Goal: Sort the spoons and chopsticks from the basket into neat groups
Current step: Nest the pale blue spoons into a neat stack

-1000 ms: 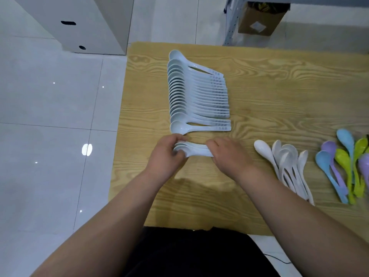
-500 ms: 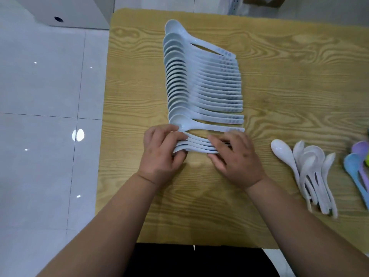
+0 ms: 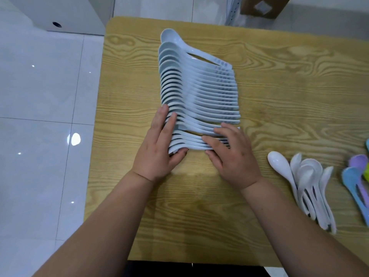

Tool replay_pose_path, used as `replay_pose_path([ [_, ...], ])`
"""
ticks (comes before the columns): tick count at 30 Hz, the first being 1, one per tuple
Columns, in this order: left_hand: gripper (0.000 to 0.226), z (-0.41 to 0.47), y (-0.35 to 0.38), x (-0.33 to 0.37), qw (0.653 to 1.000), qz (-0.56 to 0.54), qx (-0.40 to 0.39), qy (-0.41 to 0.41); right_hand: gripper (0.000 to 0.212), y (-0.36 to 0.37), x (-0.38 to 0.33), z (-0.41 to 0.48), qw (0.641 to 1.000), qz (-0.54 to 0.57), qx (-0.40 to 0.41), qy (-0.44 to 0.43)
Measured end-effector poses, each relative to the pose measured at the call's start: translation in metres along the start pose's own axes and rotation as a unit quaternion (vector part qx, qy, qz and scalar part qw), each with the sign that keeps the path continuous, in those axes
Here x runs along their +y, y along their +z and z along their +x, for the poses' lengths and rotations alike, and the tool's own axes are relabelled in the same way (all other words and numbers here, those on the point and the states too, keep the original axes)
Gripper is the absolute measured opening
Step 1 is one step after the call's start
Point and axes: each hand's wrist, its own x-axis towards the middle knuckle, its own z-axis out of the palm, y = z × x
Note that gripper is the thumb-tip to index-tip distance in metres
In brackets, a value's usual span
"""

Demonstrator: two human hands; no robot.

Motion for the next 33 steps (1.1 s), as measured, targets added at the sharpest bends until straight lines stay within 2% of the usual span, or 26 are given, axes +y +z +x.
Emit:
replay_pose_path([
  [6,0.075,0.000,0.003,-0.001,1.000,-0.008,0.026,-0.002,0.032,-0.015,-0.001,0.022,1.000,0.023,0.000,-0.004],
  [11,0.072,0.000,0.006,-0.002,0.999,-0.014,0.037,-0.007,0.038,-0.017,0.004,0.107,0.997,0.059,0.039,0.024],
  [16,0.071,0.000,0.005,-0.003,0.999,0.003,0.051,0.003,0.067,-0.008,0.017,0.219,0.981,0.040,-0.136,0.131],
  [17,0.069,0.000,0.005,-0.003,0.998,0.014,0.053,0.005,0.066,-0.004,0.021,0.234,0.973,0.042,-0.172,0.145],
  [19,0.056,-0.001,0.002,0.000,0.998,0.029,0.056,0.007,0.050,0.002,0.027,0.250,0.965,0.033,-0.217,0.142],
  [21,0.040,-0.001,0.001,0.003,0.998,0.037,0.054,0.022,0.033,0.006,0.031,0.253,0.968,0.030,-0.213,0.129],
  [25,0.018,0.009,-0.005,0.011,0.991,0.111,0.044,0.063,0.037,0.008,0.029,0.252,0.966,0.091,-0.206,0.127],
  [30,0.014,0.024,-0.011,0.017,0.980,0.139,-0.026,0.137,0.029,0.006,0.025,0.248,0.966,0.118,-0.201,0.111],
  [33,0.022,0.028,-0.011,0.017,0.977,0.146,-0.074,0.139,0.036,0.003,0.025,0.239,0.963,0.126,-0.221,0.088],
])
